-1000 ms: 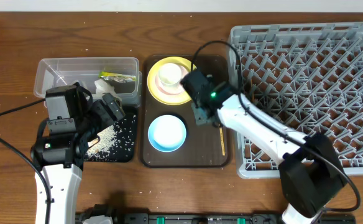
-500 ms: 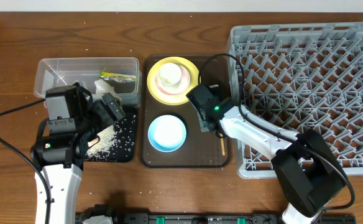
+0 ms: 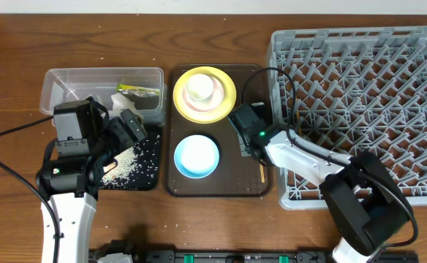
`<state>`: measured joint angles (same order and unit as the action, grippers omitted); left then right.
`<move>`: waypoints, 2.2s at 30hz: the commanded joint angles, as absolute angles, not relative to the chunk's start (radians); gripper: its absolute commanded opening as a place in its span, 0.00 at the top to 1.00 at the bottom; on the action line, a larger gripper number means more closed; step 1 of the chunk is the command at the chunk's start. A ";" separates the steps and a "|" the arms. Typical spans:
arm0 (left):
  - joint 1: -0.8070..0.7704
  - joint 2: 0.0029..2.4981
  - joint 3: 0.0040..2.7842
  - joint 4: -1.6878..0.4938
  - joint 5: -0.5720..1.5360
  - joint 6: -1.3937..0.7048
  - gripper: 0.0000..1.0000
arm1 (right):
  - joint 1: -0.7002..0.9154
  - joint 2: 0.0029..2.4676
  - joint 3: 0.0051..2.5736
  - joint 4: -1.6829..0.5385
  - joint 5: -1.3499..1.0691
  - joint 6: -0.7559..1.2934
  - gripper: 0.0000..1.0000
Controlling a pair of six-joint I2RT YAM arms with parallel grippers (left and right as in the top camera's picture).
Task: Sort waste into correct bins and load items into the dishwasher rack
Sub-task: 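Move the right gripper back and grasp the second chopstick, then lift the second chopstick and carry it toward the dish rack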
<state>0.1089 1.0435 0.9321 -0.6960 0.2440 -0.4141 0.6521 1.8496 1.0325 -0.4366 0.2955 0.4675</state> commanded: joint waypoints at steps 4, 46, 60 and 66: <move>0.113 1.044 0.954 -0.696 0.242 -0.402 0.05 | 0.648 1.851 1.004 -0.437 0.299 0.474 0.64; 0.113 1.044 0.954 -0.696 0.242 -0.402 0.04 | 0.649 1.851 1.007 -0.411 0.167 0.336 0.84; 0.113 1.044 0.954 -0.696 0.242 -0.402 0.04 | 0.652 1.843 1.022 -0.416 0.167 0.335 0.99; 0.113 1.044 0.954 -0.696 0.242 -0.402 0.04 | 0.646 1.759 1.085 -0.422 0.168 0.336 0.99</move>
